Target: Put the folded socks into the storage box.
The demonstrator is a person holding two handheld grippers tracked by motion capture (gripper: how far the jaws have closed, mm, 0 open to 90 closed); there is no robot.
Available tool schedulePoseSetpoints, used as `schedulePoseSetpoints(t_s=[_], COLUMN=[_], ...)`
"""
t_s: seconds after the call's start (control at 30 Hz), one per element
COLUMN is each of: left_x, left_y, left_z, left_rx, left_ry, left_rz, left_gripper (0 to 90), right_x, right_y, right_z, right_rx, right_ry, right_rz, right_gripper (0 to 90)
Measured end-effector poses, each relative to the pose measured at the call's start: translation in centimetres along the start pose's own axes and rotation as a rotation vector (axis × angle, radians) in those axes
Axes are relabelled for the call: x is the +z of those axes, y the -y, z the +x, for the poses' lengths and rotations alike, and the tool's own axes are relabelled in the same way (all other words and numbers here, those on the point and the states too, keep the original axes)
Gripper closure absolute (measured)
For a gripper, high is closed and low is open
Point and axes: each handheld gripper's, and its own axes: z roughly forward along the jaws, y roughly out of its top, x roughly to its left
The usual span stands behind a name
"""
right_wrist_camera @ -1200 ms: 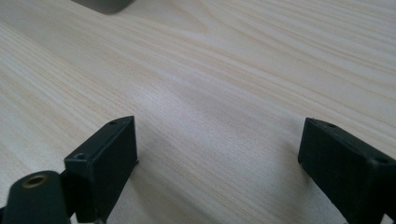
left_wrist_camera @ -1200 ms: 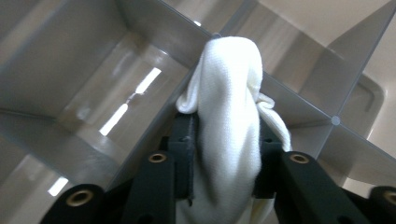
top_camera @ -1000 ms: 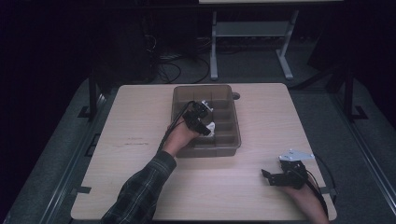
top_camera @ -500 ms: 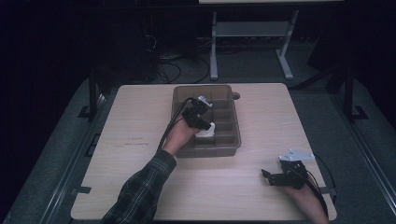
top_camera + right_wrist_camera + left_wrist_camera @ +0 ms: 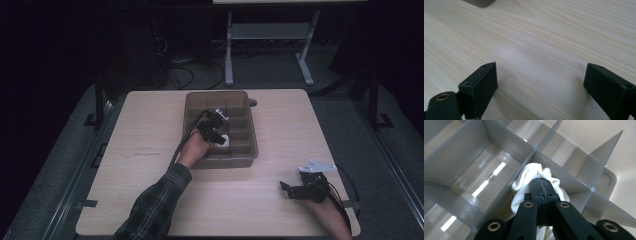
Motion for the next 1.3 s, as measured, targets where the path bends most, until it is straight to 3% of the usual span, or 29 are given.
schedulePoseSetpoints(t_s=[0.13,0.3,0.5,1.07,1.17,1.3], left_x=[-0.1,-0.8,-1.8,-4.7,-5.1,-5.7], left_y=[0.0,0.0,0.0,1.0,1.4,2.0], left_z=[0.1,0.4,0.5,0.2,0.0,-0.1], left_rx=[-0.004,-0.021,-0.026,0.012,0.028,0.04], left_ry=[0.007,0.028,0.016,-0.021,-0.044,-0.06], left_rz=[-0.003,-0.044,-0.085,-0.167,-0.164,-0.165], left_gripper=[90.0,89.9,79.2,28.6,19.6,14.0], right_x=[0.0,0.0,0.0,-0.1,-0.1,-0.1], right_y=[0.0,0.0,0.0,0.1,0.1,0.1], right_z=[0.0,0.0,0.0,0.0,0.0,0.0], right_rx=[0.0,0.0,-0.001,-0.001,-0.001,-0.001], right_ry=[-0.001,0.0,0.0,0.0,0.0,0.0], right_rz=[0.0,0.0,0.0,0.0,0.0,0.0], right_gripper=[11.3,11.3,11.3,11.4,11.3,11.3])
